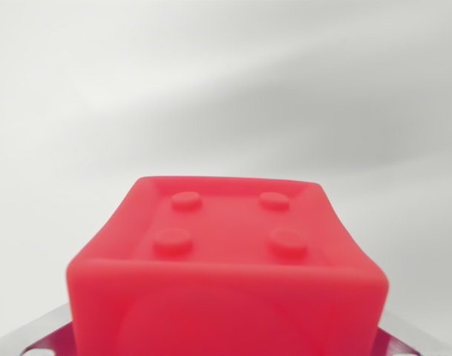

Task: Destack cube

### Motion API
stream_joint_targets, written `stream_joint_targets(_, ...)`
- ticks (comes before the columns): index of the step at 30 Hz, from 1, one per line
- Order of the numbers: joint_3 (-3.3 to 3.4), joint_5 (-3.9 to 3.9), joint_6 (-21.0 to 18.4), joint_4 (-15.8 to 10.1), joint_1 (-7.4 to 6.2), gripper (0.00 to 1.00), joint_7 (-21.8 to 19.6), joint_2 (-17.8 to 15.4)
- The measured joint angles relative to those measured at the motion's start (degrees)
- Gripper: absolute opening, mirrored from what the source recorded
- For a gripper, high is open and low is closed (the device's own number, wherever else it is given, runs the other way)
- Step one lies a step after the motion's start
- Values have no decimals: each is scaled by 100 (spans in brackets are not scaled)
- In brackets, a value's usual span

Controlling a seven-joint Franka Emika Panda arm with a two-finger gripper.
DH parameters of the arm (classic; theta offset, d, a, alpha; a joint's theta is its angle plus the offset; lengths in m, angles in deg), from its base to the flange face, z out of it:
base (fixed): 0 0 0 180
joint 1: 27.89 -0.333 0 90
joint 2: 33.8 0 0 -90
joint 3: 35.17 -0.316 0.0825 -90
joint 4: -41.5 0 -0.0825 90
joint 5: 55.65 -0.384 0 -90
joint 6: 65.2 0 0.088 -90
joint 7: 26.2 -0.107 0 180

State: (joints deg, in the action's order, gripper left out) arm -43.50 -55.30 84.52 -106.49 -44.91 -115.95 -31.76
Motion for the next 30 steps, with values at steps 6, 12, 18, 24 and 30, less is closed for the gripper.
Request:
stream_joint_targets(6, 5, 65, 234, -12, 0, 0, -53, 222)
stream_joint_targets(12, 21, 154, 487, -15, 0, 0, -116, 483)
stream_joint_targets(18, 46, 250, 722, -13, 0, 0, -184, 719)
stream_joint_targets(24, 81, 361, 958, 7, -11, 0, -263, 984)
stream_joint_targets(30, 129, 453, 1150, 32, -39, 0, -335, 1201)
